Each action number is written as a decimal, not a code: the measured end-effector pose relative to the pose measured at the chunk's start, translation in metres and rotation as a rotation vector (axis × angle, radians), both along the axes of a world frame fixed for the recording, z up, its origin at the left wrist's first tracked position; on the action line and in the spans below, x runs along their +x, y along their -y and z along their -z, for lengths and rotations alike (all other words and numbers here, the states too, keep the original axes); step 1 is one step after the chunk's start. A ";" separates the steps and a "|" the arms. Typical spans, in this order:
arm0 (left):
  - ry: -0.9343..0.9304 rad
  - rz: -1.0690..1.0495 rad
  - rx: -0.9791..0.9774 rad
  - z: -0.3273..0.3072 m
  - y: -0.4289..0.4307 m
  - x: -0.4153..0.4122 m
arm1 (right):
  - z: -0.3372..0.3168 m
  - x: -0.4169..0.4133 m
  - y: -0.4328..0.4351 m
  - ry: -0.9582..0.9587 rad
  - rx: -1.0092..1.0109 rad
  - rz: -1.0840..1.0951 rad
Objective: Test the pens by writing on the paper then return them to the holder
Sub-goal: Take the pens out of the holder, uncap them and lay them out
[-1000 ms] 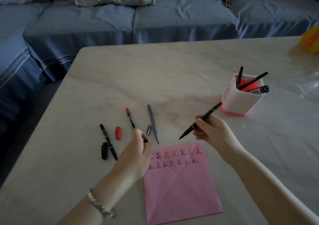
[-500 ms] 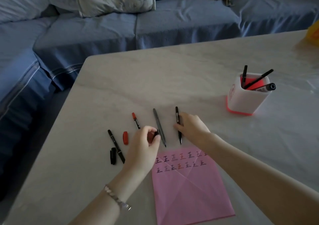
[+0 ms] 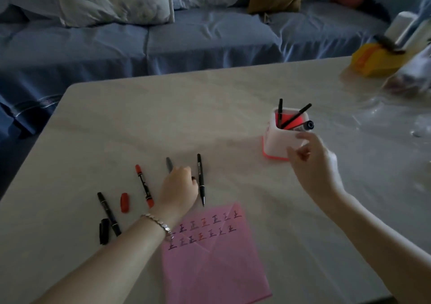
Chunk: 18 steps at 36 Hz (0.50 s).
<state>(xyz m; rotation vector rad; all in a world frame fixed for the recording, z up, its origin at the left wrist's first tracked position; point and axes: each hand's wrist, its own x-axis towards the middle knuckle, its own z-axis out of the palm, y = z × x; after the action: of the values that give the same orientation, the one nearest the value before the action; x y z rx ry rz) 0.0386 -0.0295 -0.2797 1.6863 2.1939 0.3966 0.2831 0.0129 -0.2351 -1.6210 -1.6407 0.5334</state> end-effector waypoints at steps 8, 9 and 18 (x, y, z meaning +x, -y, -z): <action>0.049 0.053 0.070 -0.018 0.017 0.004 | -0.012 0.012 -0.050 -0.046 -0.161 0.144; 0.066 0.067 0.084 -0.021 0.021 0.005 | -0.009 0.012 -0.054 -0.036 -0.160 0.154; 0.175 0.155 0.231 -0.037 0.042 0.009 | -0.023 0.007 -0.042 -0.078 0.113 0.178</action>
<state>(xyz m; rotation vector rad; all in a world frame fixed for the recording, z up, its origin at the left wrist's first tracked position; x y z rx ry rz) 0.0471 -0.0716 -0.2424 1.8464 1.9385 0.7501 0.2897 0.0549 -0.2120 -1.6231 -1.4276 0.4000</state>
